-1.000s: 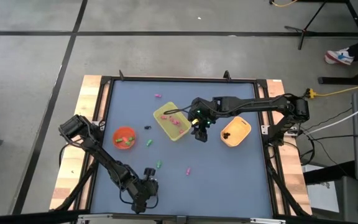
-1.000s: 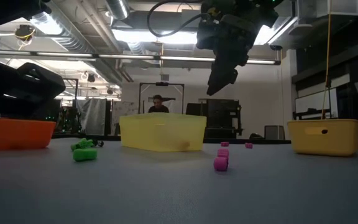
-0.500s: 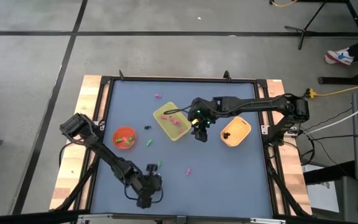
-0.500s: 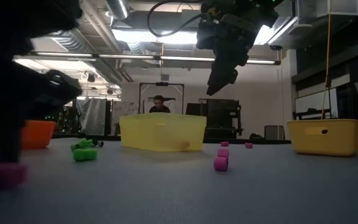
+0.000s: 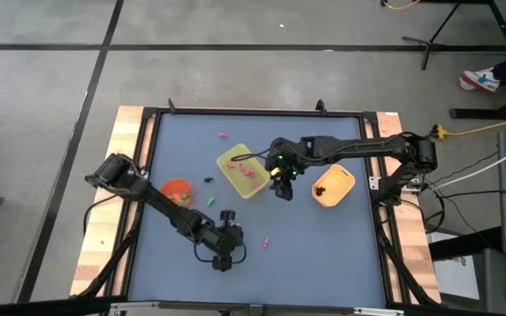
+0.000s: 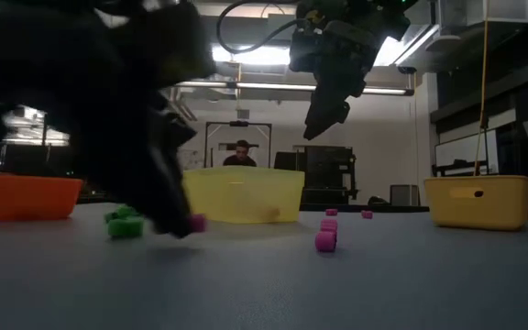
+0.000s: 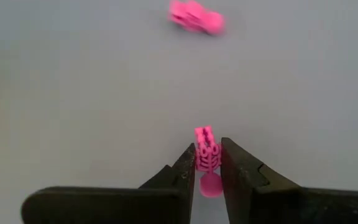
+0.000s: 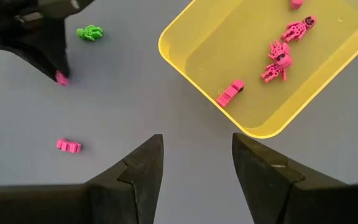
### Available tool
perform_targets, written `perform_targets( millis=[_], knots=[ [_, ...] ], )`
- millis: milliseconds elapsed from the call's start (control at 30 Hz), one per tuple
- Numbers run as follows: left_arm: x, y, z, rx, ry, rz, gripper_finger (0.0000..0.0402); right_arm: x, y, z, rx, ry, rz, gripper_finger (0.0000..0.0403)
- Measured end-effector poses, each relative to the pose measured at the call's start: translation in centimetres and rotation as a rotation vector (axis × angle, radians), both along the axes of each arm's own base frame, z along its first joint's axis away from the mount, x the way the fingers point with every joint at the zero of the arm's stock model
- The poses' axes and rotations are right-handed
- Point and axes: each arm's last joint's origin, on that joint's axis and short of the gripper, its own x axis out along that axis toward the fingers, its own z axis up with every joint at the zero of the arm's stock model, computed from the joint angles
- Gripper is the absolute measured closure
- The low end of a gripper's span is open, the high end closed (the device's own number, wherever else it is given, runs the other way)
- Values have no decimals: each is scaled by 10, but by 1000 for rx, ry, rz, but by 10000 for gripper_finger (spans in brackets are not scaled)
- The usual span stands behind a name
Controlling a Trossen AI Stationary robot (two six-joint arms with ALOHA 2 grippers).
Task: Sort Halloween decoration
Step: Put the pink skeleton toy into the yellow bin
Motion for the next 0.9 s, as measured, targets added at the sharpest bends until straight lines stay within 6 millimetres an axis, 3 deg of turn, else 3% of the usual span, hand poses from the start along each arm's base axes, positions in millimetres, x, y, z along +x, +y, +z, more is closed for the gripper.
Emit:
perform_targets(
  millis=[500, 900],
  knots=[
    [36, 57, 16, 272, -224, 151, 361, -1, 0, 0, 1, 12, 0, 212],
    [42, 87, 21, 450, -271, 379, 361, -5, 1, -3, 7, 56, 0, 212]
  ],
)
